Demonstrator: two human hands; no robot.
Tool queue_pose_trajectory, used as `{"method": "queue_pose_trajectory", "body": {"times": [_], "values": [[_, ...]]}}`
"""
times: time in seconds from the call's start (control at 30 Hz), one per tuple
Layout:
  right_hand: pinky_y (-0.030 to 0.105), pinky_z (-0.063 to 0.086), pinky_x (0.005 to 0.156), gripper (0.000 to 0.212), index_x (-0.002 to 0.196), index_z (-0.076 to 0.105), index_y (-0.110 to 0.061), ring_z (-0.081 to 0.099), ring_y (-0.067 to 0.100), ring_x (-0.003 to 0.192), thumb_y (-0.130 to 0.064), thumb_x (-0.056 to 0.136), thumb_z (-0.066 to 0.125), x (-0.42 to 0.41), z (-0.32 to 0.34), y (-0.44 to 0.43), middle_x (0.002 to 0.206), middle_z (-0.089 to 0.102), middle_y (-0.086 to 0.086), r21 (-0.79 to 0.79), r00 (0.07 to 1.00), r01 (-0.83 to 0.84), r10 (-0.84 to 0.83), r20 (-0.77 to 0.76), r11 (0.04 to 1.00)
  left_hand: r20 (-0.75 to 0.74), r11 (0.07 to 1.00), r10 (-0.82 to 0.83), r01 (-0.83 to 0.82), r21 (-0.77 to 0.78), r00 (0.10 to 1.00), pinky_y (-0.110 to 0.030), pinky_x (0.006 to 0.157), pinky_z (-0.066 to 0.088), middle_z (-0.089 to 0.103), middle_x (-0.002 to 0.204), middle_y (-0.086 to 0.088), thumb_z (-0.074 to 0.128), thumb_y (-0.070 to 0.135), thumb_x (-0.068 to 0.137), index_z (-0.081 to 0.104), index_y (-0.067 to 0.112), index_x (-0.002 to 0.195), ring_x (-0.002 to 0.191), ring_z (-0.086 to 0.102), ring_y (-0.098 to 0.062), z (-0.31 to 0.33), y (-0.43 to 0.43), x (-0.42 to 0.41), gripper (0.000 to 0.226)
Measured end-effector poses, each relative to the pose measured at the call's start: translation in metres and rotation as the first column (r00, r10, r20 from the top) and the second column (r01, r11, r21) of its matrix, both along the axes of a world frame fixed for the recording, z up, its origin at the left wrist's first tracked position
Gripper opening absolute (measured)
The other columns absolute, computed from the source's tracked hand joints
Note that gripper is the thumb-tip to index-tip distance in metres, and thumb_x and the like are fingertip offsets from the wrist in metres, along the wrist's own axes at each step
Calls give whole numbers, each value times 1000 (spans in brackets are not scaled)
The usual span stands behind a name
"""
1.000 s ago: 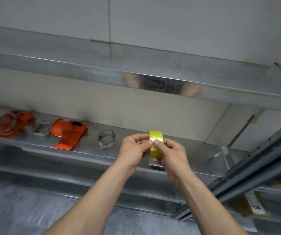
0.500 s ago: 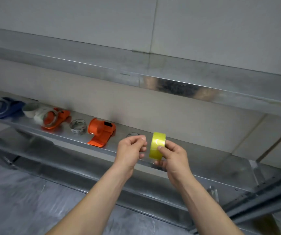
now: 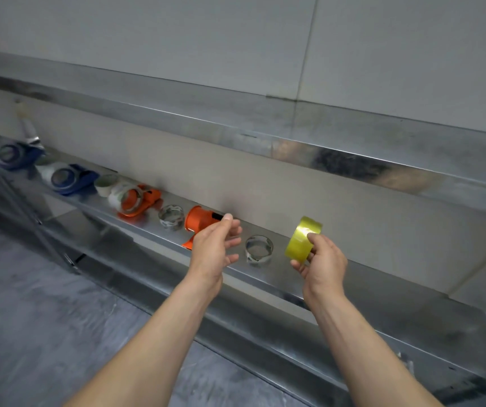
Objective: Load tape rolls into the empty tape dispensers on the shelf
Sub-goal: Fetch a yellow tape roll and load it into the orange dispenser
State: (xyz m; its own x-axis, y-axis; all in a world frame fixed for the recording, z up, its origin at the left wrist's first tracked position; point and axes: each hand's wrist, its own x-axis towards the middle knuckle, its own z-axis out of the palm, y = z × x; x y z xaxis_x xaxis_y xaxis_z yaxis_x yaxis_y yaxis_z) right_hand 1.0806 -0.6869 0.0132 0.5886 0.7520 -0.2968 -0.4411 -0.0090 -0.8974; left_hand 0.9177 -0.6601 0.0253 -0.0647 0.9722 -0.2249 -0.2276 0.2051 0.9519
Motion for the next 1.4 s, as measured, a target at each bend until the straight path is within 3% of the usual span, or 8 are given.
{"method": "queue_pose_trajectory", "body": {"times": [0.33,0.53,0.73,0.93,1.0,1.1,1.17,1.4], "values": [[25,43,45,11,82,61,-17,54,18,60,-20,93,61,-27,3,23,72,56,3,-48,999,29,-27,42,998,57,1000,-16,17,-23,998,-38,78,47,72,104,-7,49,46,96,71,17,100,96,64,-22,-5,33,-25,37],[28,40,48,17,79,61,-18,52,17,59,-13,95,56,-68,-2,48,71,56,3,-80,992,95,-89,85,992,99,1000,-14,16,-15,995,-32,67,46,72,98,-7,50,41,97,69,9,104,87,65,-18,-14,76,-70,38],[25,41,47,17,81,61,-18,54,18,56,-9,94,56,-121,-10,85,70,57,4,-108,981,178,-169,94,978,92,998,-38,41,-36,995,-31,63,44,70,88,-4,52,37,97,67,12,93,84,62,-19,-20,131,-125,30],[28,42,52,17,82,62,-19,54,22,64,-6,92,56,-160,-26,104,76,58,7,-146,964,262,-254,73,954,57,991,-111,115,-73,992,-34,70,47,71,99,-8,52,39,97,69,11,101,92,64,-21,-35,165,-158,33],[29,42,52,21,94,66,-17,54,22,66,0,89,54,-166,-28,108,83,61,8,-159,963,269,-262,67,950,56,988,-116,121,-95,992,-33,68,46,71,99,-8,53,39,96,69,11,102,92,64,-21,-40,174,-159,33],[27,45,48,40,119,64,-11,58,25,75,6,84,53,-167,-36,117,116,65,14,-181,963,269,-262,65,946,53,983,-124,130,-133,991,-31,64,46,72,101,-7,56,39,95,70,11,102,93,65,-22,-46,183,-157,32],[26,46,46,46,123,64,-10,60,28,79,7,82,53,-167,-42,122,125,63,17,-190,962,271,-262,71,944,35,979,-134,137,-149,990,-31,64,47,73,103,-7,58,37,94,69,10,103,95,67,-21,-50,188,-155,31],[27,44,47,44,119,66,-10,60,26,72,8,82,53,-165,-48,146,93,68,11,-218,973,228,-217,72,949,-130,974,-165,141,-178,978,-30,67,43,69,86,-3,61,16,92,65,17,85,87,63,-22,-58,203,-147,8]]}}
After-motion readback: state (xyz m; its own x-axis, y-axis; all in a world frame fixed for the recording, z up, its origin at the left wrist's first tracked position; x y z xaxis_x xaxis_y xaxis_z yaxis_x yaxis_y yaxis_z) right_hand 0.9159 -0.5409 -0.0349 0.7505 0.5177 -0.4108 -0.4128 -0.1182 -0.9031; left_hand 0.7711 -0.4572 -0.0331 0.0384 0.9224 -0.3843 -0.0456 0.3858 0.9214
